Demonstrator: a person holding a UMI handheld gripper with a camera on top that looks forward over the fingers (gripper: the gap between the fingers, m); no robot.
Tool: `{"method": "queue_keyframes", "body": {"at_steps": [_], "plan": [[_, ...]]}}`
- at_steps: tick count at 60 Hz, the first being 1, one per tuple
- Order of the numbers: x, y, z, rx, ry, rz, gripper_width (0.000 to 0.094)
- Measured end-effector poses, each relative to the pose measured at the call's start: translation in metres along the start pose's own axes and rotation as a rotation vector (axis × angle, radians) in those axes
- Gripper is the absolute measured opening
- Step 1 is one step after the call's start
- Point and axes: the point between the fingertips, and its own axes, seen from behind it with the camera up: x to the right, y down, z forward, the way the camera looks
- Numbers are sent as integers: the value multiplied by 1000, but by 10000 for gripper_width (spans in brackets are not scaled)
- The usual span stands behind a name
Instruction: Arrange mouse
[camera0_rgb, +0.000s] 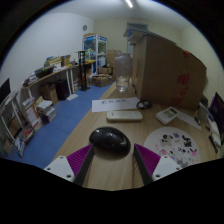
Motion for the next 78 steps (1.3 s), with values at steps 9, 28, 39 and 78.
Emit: {"method": "queue_keyframes", "body": {"at_steps": [9,28,39,78], "plan": [[2,-11,16,7,-31,14,833],[12,-30,42,20,-29,24,823],[18,-27,40,3,2,34,651],[67,-143,-90,275,104,82,434]]}}
